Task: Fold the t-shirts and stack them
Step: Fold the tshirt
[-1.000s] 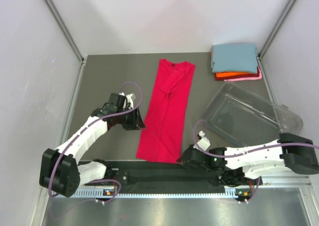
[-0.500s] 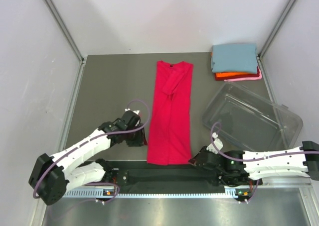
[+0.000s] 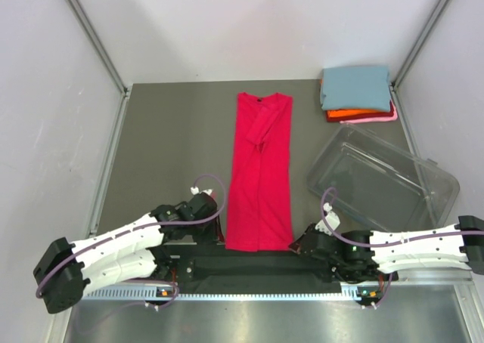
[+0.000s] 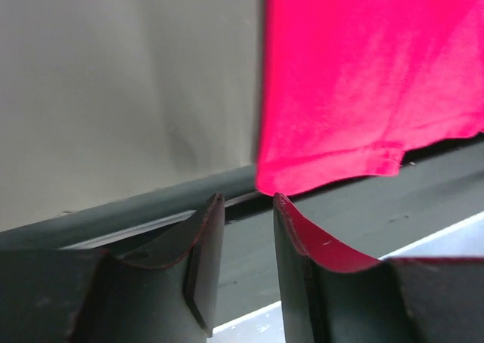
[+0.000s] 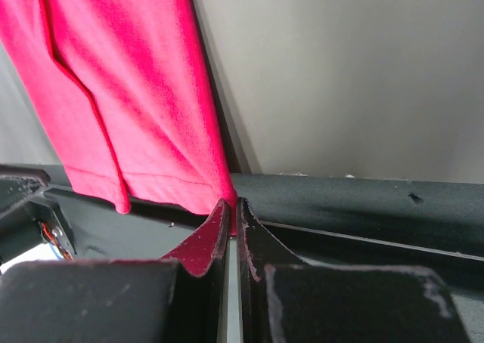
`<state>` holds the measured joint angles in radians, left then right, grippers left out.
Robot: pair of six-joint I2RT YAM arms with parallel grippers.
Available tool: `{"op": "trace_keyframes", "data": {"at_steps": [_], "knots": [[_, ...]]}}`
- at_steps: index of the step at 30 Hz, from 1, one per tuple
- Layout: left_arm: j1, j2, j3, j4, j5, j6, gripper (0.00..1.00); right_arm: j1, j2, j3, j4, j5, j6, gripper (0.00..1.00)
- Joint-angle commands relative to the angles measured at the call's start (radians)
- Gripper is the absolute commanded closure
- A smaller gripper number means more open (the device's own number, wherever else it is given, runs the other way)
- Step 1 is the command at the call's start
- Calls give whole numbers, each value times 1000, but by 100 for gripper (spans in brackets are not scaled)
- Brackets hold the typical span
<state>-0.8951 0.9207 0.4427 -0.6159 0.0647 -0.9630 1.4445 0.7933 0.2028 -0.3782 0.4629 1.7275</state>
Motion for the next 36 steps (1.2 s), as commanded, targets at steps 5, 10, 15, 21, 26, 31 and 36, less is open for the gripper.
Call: {"op": "trace_keyframes", "data": {"at_steps": [5,10,15,21,26,31,36], "knots": [[-56,-57,-74,139,3,-115,58,16,-6,-6,41,20,-25,99],[-62,-97,-144,215,20,-164,54,16,-14,-6,24,22,-20,99],[-65,-114,-173,241,7,-181,52,17,-35,-19,19,23,-11,100],[-65,-97,-223,323,18,-206,53,16,-45,-19,21,26,-6,99],[-67,-91,-217,329,3,-207,65,16,-54,-19,24,29,-6,99],[-67,-92,-171,297,-2,-191,100,16,-72,3,10,23,-37,100],[-79,-114,-118,226,-17,-197,100,22,-121,24,-45,8,-46,100]]}}
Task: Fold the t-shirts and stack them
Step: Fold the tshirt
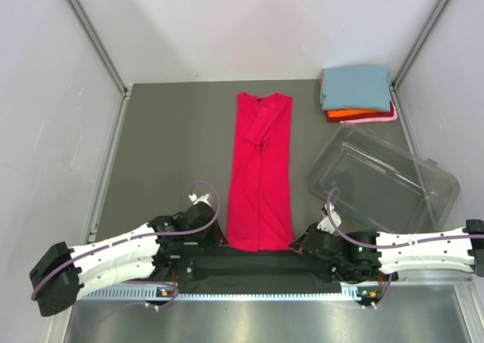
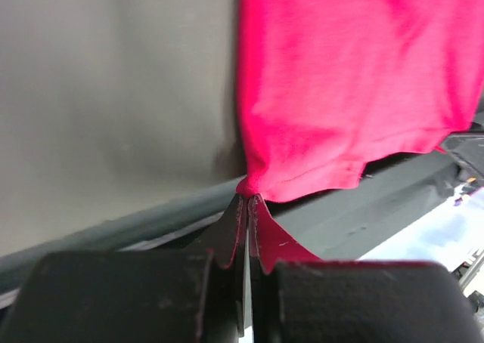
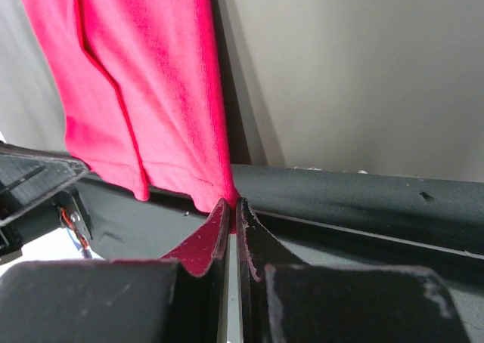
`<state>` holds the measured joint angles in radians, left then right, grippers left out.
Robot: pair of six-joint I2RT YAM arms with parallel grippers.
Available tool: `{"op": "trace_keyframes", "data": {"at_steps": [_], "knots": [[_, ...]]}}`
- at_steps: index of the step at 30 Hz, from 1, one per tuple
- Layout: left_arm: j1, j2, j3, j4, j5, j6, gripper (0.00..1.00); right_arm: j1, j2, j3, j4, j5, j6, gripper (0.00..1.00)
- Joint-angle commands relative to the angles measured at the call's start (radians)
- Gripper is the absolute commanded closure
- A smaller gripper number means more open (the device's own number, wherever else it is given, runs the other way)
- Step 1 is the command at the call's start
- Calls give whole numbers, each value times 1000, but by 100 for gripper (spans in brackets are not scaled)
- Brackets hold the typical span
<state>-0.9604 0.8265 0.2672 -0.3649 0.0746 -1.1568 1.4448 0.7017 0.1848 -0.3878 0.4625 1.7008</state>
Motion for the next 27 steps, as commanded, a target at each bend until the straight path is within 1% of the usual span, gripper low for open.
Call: {"op": "trace_keyframes", "data": {"at_steps": [1,6,10,14,15,18,22,25,27], "knots": [[-17,-26,63,-34,-38,-6,100,26,-40,44,-40,8,-26,100],[-37,-40,78,-51,-35,-26,100,34,-76,56,-49,-5,-59,100],[-67,-14,92,-63,-51,-37,100,43,-62,88,-81,-12,-79,100],[-132,26,133,-126,-124,-50,100,69,-33,139,-149,8,-79,100],[-158,36,142,-137,-151,-55,100,74,-30,143,-155,16,-78,100],[-190,54,174,-152,-182,-76,100,86,-34,145,-155,13,-82,100],[-190,54,204,-146,-208,-69,100,86,-37,153,-149,21,-124,100],[-190,71,219,-117,-229,-64,100,85,-33,185,-172,53,-170,100],[-186,80,234,-126,-245,-58,100,80,-13,222,-192,76,-211,100]]}}
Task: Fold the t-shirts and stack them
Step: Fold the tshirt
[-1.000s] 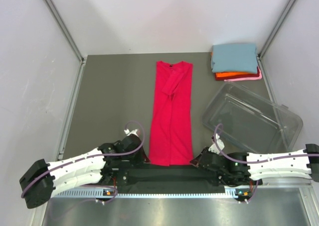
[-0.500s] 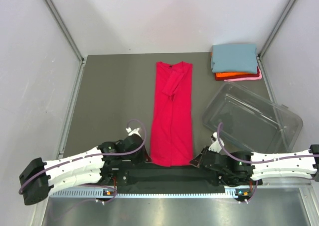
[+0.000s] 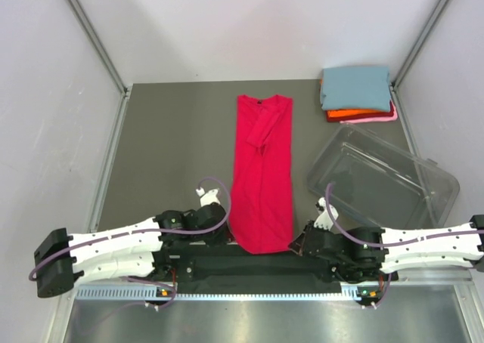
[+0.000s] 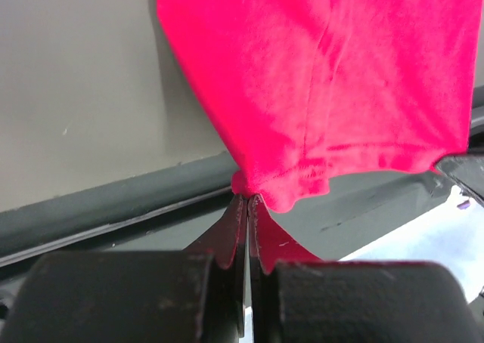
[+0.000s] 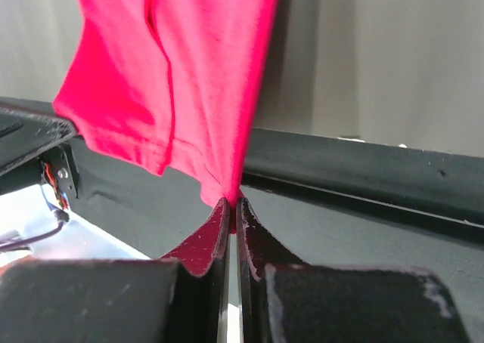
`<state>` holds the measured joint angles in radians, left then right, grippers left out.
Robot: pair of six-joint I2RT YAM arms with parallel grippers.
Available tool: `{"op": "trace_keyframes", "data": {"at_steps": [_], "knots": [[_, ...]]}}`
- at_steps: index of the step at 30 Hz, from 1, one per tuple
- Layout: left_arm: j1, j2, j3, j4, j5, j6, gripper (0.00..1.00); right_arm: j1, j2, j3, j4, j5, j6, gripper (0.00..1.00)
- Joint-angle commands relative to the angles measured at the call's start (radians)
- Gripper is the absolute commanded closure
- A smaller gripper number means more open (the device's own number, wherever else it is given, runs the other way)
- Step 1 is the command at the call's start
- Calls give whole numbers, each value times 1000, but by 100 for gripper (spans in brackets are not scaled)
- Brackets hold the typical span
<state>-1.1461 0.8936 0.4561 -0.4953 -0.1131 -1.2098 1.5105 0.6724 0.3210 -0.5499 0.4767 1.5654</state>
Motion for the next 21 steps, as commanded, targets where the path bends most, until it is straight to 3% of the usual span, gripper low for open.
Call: {"op": "trace_keyframes", "data": {"at_steps": [1,6,12,16,21], "knots": [[2,24,58,-5,-63,3,100,1,27,101,-54,65,-91,100],[94,71,134,-3,-40,78,100,-91,150,196,-68,19,-240,100],[311,165,185,64,90,223,100,-333,164,202,33,-116,-456,100],[425,305,278,110,182,331,100,-557,208,227,137,-245,-649,100],[525,465,427,103,202,421,100,-665,341,377,170,-277,-892,100]]}}
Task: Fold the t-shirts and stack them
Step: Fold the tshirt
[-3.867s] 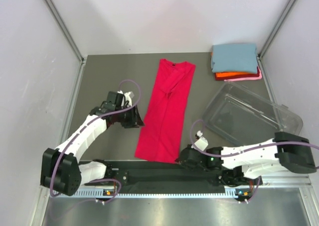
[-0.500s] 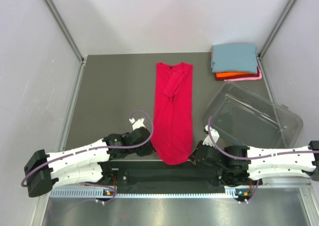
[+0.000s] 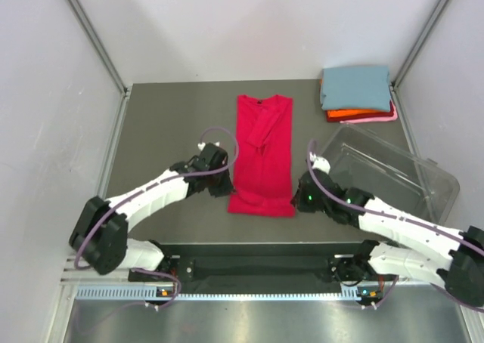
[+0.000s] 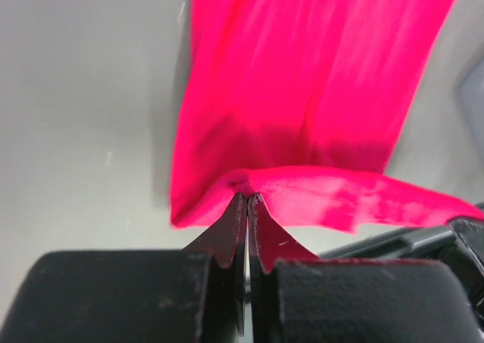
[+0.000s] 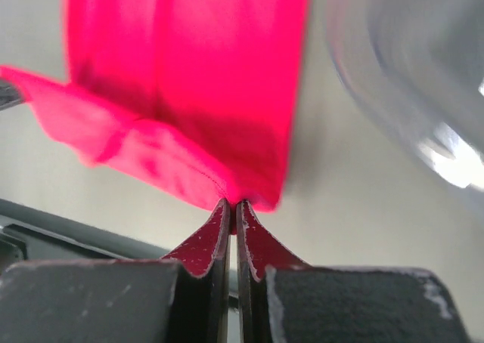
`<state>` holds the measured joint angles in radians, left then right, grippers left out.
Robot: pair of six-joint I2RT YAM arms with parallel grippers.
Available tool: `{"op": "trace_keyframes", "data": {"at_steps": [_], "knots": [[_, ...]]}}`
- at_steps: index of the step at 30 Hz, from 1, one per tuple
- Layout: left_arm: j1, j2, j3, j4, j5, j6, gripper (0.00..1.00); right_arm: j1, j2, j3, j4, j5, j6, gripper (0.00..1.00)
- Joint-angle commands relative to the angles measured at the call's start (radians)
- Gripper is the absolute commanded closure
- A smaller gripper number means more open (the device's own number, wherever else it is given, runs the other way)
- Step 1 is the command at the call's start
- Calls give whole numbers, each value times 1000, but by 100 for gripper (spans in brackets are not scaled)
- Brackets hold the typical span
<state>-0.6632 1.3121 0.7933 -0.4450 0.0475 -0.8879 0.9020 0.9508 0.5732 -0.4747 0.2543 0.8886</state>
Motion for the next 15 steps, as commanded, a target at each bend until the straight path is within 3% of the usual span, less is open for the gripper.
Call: {"op": "trace_keyframes", "data": {"at_steps": [1,5,15], "knots": [[59,91,136,52,60,122,100,-116,100,152,81,-75,-241,100],[132,185,263,40,69,176,100,-210,274,302,70,-151,-361,100],[241,436,552,11,124,256,100,-357,506,546,44,-243,-487,100]]}}
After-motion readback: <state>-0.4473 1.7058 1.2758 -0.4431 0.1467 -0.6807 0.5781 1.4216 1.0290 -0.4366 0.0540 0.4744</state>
